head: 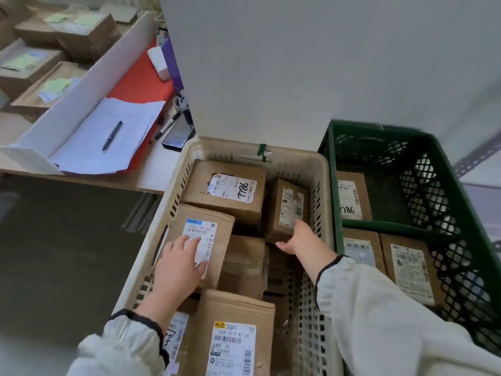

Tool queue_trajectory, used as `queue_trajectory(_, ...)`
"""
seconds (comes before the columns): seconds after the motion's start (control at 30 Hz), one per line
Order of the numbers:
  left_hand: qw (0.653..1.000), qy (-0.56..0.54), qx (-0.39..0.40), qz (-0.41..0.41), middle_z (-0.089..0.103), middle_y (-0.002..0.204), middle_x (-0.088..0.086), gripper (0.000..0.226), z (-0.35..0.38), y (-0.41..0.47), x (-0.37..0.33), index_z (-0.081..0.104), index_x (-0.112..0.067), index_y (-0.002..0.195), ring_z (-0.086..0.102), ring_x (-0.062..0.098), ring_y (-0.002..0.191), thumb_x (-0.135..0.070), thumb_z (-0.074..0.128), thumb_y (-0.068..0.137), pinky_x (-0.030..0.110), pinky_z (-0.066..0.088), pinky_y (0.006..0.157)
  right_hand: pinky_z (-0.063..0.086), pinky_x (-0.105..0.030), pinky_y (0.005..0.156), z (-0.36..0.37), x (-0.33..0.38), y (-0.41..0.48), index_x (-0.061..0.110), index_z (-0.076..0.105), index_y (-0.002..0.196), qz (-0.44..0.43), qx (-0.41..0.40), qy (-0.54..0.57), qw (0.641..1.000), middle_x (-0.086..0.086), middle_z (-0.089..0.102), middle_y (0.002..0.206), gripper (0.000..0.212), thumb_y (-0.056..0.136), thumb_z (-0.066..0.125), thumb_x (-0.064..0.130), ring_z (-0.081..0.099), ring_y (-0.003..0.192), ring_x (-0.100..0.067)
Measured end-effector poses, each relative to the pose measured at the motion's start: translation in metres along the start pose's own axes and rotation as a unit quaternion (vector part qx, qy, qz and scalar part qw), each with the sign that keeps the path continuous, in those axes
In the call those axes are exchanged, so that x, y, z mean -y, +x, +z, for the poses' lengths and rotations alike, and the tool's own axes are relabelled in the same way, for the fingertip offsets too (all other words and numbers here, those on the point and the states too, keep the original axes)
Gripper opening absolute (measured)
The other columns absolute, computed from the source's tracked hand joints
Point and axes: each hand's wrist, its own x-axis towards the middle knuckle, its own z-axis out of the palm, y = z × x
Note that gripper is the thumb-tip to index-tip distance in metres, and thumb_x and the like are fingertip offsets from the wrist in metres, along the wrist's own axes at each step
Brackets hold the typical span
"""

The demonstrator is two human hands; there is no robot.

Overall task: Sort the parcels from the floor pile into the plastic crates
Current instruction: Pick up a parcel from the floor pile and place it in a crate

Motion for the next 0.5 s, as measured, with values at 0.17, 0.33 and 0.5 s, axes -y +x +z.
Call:
queue_trajectory(0.17, 0.998, 0.056, 0.025, 0.004, 0.034, 0.148, -0.003, 0.057, 0.005, 0.023, 0.012, 0.038, -0.031, 0.137, 0.032, 0.024, 0.133, -0.05, 0.058, 0.087, 0.037, 0.044, 0.1, 0.034, -0.046, 0.11, 0.007, -0.001, 0.02, 0.012, 0.04, 0.139, 0.016, -0.048, 0.004, 0.999, -0.01, 0.046, 0.137, 0.055, 0.09, 0.062, 0.022, 0.04, 0.131, -0.033)
queue_trajectory(0.33, 0.999, 0.034, 0.028, -0.006, 0.035, 0.146, -0.005, 0.054, 0.014, 0.028, 0.011, 0.042, -0.033, 0.131, 0.033, 0.027, 0.128, -0.049, 0.062, 0.084, 0.036, 0.047, 0.096, 0.046, -0.044, 0.099, 0.013, -0.011, 0.031, 0.014, 0.043, 0.137, 0.01, -0.047, 0.042, 0.998, -0.015, 0.047, 0.135, 0.057, 0.086, 0.068, 0.02, 0.046, 0.124, -0.036)
queue_trajectory(0.5, 0.999, 0.031, 0.021, -0.005, 0.036, 0.142, -0.008, 0.05, 0.013, 0.032, 0.015, 0.043, -0.035, 0.127, 0.034, 0.025, 0.124, -0.048, 0.063, 0.083, 0.033, 0.049, 0.09, 0.047, -0.05, 0.097, 0.014, -0.021, 0.055, 0.017, 0.043, 0.132, 0.041, -0.031, 0.102, 0.993, -0.014, 0.05, 0.128, 0.07, 0.074, 0.079, 0.032, 0.048, 0.119, -0.037)
